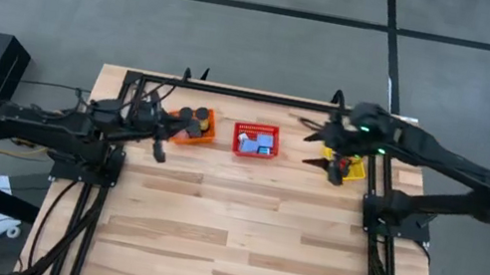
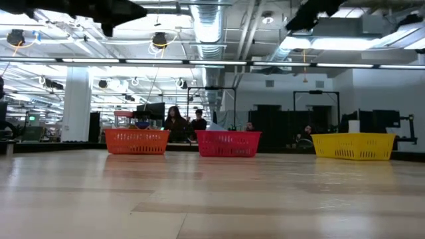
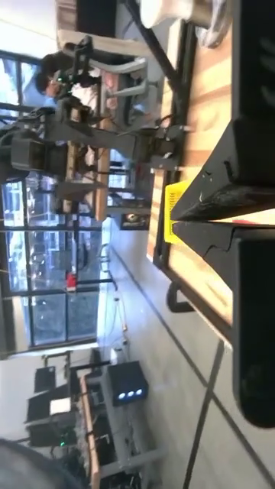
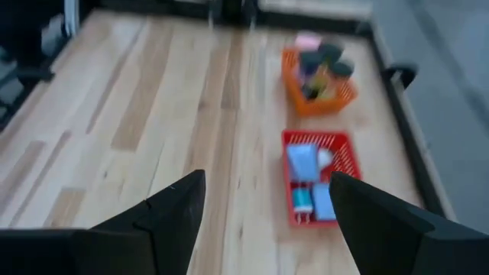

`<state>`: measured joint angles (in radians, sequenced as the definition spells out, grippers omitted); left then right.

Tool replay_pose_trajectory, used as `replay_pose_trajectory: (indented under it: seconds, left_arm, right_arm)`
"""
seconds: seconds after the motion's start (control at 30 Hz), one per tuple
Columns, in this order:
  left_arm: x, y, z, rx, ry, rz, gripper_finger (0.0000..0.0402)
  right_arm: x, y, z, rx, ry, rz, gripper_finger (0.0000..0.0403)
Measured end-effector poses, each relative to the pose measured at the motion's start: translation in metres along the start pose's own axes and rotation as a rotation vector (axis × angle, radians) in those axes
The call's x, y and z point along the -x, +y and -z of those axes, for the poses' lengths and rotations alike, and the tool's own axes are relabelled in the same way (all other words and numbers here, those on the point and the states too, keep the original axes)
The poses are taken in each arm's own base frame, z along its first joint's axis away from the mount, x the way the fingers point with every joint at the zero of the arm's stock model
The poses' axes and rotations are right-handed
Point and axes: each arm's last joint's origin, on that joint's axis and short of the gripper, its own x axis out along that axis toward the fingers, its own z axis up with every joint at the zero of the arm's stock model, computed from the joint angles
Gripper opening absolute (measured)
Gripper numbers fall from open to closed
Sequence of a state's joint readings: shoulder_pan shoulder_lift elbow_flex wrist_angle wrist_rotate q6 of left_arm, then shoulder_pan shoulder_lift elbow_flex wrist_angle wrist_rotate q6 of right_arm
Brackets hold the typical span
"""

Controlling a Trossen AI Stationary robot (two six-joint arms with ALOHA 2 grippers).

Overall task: Pick & Place Office items
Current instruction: Return to Home Position

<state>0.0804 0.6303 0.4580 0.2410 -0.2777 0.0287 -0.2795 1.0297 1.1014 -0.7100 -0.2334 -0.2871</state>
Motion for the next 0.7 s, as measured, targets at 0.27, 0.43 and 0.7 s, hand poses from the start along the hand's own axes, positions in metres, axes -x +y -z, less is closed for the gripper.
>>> replay_pose_trajectory:
  seconds: [0.27,0.43,0.7]
  left_arm:
    - [0.031,0.008,-0.013,-0.083,-0.069,0.004,0.0003]
    - [0.042,0.011,-0.009,-0.079,-0.092,0.007,0.0006]
    - [0.053,0.013,0.027,-0.069,-0.132,0.020,0.0007]
  right_arm:
    - [0.036,0.016,0.046,-0.030,-0.200,0.197,0.0270]
    - [0.033,0.023,0.082,-0.098,-0.272,0.295,0.0270]
    - [0.045,0.041,0.134,-0.141,-0.457,0.407,0.0270]
